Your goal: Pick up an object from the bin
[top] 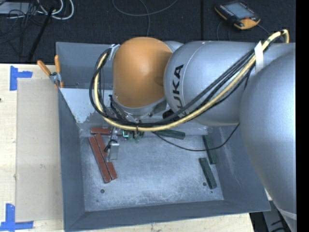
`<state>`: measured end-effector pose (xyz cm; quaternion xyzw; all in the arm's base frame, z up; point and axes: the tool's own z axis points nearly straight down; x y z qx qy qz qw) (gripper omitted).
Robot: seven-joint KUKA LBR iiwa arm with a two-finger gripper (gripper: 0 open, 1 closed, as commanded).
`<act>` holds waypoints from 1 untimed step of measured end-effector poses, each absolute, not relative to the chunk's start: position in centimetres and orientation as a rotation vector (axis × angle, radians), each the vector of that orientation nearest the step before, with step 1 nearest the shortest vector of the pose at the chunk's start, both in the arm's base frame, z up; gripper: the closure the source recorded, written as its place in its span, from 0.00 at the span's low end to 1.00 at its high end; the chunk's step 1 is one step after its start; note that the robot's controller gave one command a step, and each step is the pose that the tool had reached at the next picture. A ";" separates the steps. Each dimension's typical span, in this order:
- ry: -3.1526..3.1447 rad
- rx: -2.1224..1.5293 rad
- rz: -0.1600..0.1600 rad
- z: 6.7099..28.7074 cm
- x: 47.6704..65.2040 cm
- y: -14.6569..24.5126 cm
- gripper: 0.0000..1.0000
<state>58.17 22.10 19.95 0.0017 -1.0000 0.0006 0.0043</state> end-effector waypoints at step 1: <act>-3.141 -0.001 -0.001 20.4 58.4 22.0 0.00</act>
Offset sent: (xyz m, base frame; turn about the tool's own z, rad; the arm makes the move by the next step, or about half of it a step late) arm 0.0218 0.0264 -0.0609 -0.3957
